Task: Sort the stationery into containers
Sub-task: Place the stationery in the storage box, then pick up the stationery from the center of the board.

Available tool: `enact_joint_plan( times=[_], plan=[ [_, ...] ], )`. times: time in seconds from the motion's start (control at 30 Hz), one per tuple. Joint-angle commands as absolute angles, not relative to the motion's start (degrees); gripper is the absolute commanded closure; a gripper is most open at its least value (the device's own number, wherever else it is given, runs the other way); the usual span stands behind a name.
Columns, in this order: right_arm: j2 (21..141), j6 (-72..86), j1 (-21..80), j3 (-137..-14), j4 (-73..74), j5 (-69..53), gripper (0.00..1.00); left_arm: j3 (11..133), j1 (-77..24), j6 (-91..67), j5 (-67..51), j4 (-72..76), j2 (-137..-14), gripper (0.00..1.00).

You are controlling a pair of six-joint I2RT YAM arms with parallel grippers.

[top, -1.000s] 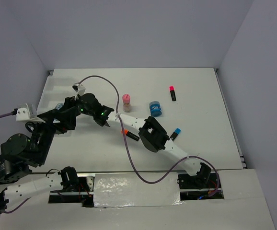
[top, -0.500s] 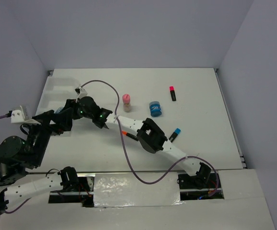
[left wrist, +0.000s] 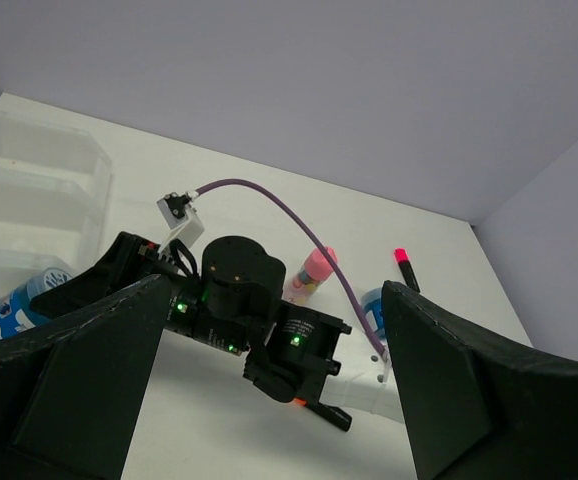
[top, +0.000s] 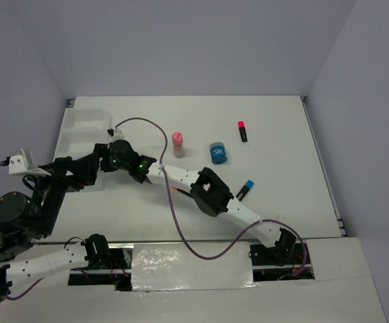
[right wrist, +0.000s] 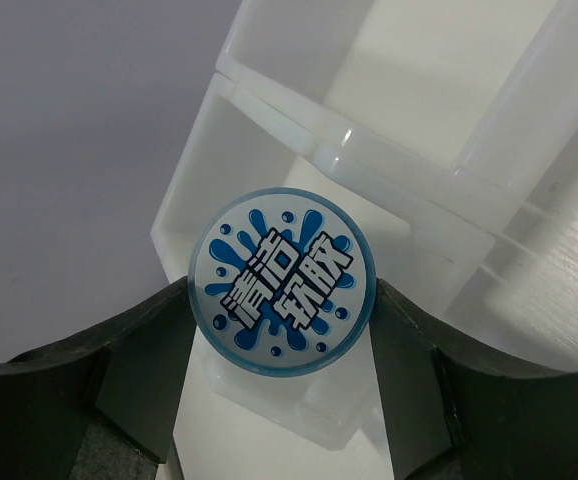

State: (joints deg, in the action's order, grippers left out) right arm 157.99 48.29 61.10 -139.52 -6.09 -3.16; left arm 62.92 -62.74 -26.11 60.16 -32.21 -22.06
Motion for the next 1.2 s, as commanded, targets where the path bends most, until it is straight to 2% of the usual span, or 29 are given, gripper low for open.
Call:
enact_joint_plan(
  times=[0.0,0.1,0.2,0.33,0.37,0.43,0.7,0.9,1.07,1.17],
  plan=[
    [156.01,47.73,61.87,-142.82,-9.58,-1.93,0.64,64.60,-62.75,-27.07,61.26,-32.08,-20.83,0.01],
    [155.66,46.24,62.31,-142.91,-9.67,-1.76,0.40,64.77,-62.75,-26.72,61.43,-32.17,-20.48,0.01],
    [155.39,45.27,62.67,-142.82,-9.93,-1.76,0.34,64.78,-62.75,-26.46,61.79,-32.26,-20.30,0.01],
    [154.87,43.42,63.10,-142.73,-10.11,-1.67,0.15,64.34,-62.75,-26.63,62.40,-32.34,-20.39,0.01],
    [154.60,43.24,63.02,-142.21,-10.19,-1.67,0.14,64.16,-62.75,-26.89,62.92,-32.52,-20.39,0.01],
    [153.55,42.98,63.11,-141.33,-10.98,-1.85,0.00,64.16,-62.75,-27.07,63.89,-33.05,-20.57,0.01],
    [146.89,39.74,63.19,-136.77,-14.32,-3.60,0.00,65.92,-62.75,-28.82,65.83,-35.67,-20.65,0.01],
    [133.79,33.86,63.19,-121.67,-20.38,-3.52,0.00,69.43,-62.75,-35.40,71.10,-43.05,-22.67,0.01],
    [122.98,29.54,62.93,-114.01,-16.36,-0.10,0.00,73.30,-62.75,-39.54,72.77,-47.55,-26.70,0.01],
    [114.64,29.44,61.62,-101.49,-12.49,4.65,0.00,74.09,-62.75,-40.78,71.20,-48.60,-30.13,0.01]
  ],
)
